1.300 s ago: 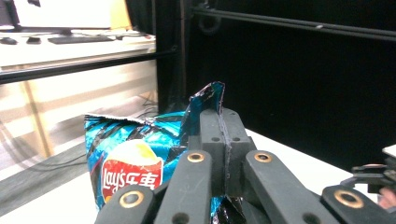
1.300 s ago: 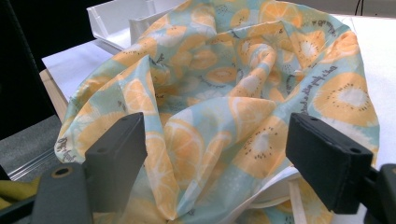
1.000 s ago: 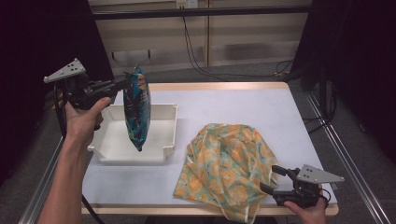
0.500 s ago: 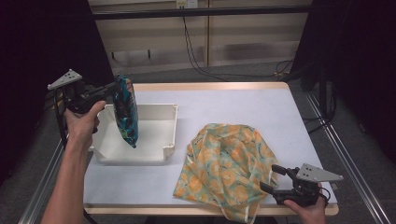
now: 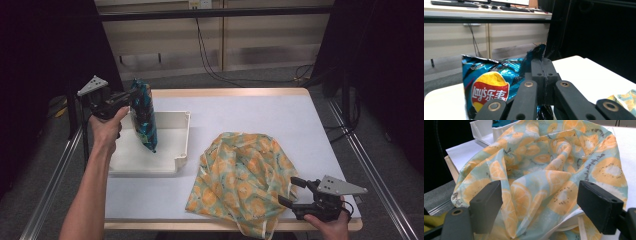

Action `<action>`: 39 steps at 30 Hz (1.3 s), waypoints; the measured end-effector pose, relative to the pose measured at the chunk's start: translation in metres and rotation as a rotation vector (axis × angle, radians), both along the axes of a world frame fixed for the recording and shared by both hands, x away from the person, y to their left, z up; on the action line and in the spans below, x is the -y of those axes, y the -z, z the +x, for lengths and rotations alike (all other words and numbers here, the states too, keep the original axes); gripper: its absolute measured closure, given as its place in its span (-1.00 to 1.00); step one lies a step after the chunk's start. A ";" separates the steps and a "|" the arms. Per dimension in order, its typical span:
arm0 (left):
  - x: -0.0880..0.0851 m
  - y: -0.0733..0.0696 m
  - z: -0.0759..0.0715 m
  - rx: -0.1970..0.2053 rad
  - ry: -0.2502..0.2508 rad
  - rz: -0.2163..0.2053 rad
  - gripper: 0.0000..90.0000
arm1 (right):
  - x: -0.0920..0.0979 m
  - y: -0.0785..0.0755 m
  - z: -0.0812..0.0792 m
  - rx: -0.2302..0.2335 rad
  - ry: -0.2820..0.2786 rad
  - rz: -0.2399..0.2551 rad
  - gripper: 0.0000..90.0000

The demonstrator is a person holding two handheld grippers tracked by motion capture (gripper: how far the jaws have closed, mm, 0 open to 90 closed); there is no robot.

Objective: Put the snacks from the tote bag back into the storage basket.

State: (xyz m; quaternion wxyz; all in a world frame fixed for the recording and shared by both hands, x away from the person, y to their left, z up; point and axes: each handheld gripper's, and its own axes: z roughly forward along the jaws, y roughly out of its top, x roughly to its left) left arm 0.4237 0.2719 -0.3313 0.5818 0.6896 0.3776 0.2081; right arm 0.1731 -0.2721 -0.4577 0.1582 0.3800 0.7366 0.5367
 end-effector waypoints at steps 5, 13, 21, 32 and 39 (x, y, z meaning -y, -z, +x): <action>0.012 0.006 0.004 -0.007 0.020 -0.009 1.00 | 0.000 0.000 0.000 0.000 0.000 -0.001 -0.56; 0.033 0.013 0.016 -0.027 0.054 0.007 1.00 | 0.000 -0.001 -0.001 -0.003 0.001 -0.003 -0.55; 0.049 0.020 0.026 -0.042 0.082 0.021 1.00 | 0.001 0.000 0.000 0.002 0.002 -0.003 -0.55; 0.078 0.031 0.032 -0.048 0.132 0.046 1.00 | 0.001 0.000 -0.001 0.002 -0.001 -0.001 -0.55; 0.090 0.036 0.039 -0.061 0.146 0.035 0.98 | 0.001 0.000 -0.001 0.005 0.002 -0.001 -0.55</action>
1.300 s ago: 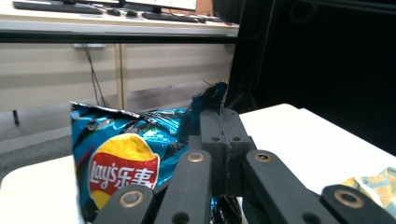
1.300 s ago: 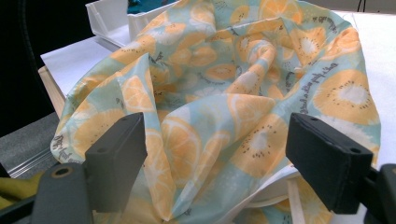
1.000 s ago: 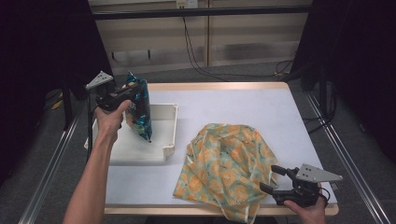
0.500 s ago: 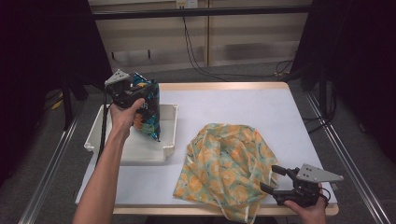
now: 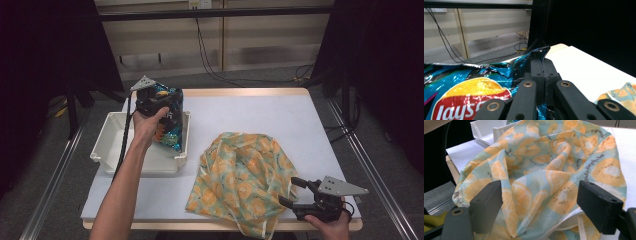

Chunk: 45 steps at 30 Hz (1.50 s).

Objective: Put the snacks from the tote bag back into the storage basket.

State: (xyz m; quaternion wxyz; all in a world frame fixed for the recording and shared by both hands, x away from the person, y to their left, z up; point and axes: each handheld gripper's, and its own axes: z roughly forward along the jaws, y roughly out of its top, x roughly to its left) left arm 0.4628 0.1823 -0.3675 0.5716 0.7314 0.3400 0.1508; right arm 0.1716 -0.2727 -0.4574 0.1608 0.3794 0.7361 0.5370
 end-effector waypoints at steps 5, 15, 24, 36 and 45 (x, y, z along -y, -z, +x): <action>0.005 0.003 0.003 -0.009 0.004 0.021 0.96 | 0.000 0.000 0.000 0.000 -0.007 -0.004 -0.55; 0.006 0.009 0.007 -0.033 0.016 0.028 0.69 | 0.000 0.000 0.000 -0.004 -0.007 -0.001 -0.55; 0.001 0.002 0.000 -0.015 0.046 0.011 0.39 | 0.000 0.001 0.001 -0.005 -0.010 0.000 -0.56; -0.038 0.005 -0.045 -0.049 0.114 0.066 1.00 | 0.000 0.001 0.001 -0.008 -0.003 -0.003 -0.56; -0.064 0.032 -0.076 -0.097 0.105 0.140 1.00 | -0.001 0.001 0.001 -0.007 0.000 -0.005 -0.56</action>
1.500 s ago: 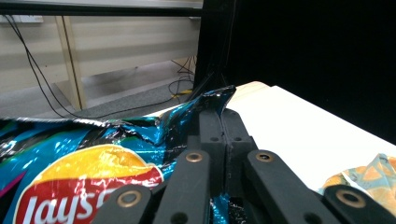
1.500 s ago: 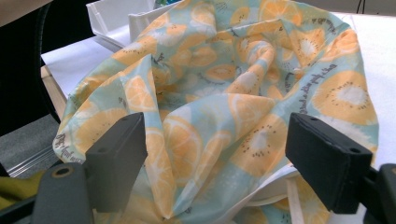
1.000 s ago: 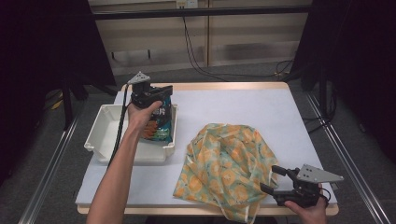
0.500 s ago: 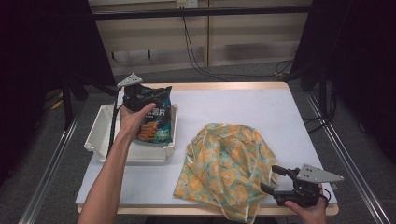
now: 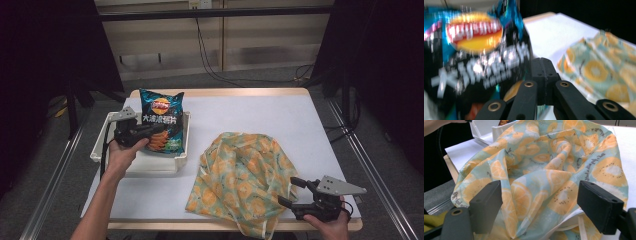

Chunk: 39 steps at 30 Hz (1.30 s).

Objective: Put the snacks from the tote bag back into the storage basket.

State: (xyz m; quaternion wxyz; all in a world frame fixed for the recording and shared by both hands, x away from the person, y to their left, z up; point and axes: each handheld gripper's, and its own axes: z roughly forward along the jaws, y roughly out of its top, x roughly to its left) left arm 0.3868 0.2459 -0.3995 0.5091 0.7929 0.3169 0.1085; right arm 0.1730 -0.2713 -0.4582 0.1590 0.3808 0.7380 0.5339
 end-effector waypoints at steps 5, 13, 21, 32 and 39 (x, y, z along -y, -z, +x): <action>-0.013 0.018 -0.008 -0.042 0.006 0.090 1.00 | -0.001 0.000 0.000 -0.002 0.000 -0.001 -0.57; -0.012 0.040 -0.021 -0.065 -0.004 0.080 1.00 | -0.001 -0.001 -0.001 0.011 0.004 -0.001 -0.58; -0.007 0.059 -0.011 -0.151 0.014 0.191 1.00 | 0.000 -0.001 -0.002 0.013 0.010 0.000 -0.58; -0.003 0.060 0.009 -0.177 -0.009 0.276 1.00 | -0.001 -0.001 -0.001 0.012 0.004 -0.002 -0.59; 0.005 0.058 0.018 -0.155 -0.003 0.293 1.00 | 0.000 -0.001 -0.001 0.004 0.010 0.005 -0.59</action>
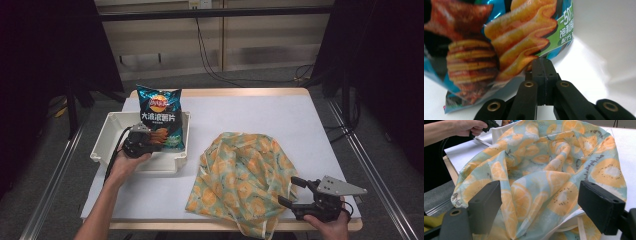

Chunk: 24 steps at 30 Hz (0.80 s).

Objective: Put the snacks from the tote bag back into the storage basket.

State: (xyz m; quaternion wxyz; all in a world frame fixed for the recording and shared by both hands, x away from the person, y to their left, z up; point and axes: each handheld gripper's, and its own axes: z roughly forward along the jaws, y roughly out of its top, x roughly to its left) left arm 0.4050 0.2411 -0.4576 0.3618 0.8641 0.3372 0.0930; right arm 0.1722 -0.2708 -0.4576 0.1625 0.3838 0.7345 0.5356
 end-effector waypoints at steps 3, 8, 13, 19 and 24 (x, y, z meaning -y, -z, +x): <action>0.000 0.000 0.004 0.000 -0.003 -0.010 1.00 | 0.000 0.000 0.000 0.004 -0.005 -0.003 -0.58; 0.004 0.002 0.013 0.012 -0.001 -0.013 1.00 | 0.000 0.000 0.001 0.003 -0.007 -0.005 -0.58; 0.006 0.002 0.021 0.005 0.028 0.013 1.00 | 0.001 0.000 0.000 0.001 -0.004 -0.003 -0.58; 0.002 0.005 0.021 -0.012 0.006 -0.002 1.00 | 0.001 0.000 0.000 0.005 -0.006 -0.003 -0.58; -0.006 0.003 0.013 -0.012 -0.005 -0.020 1.00 | 0.001 0.000 0.000 0.007 -0.004 -0.003 -0.58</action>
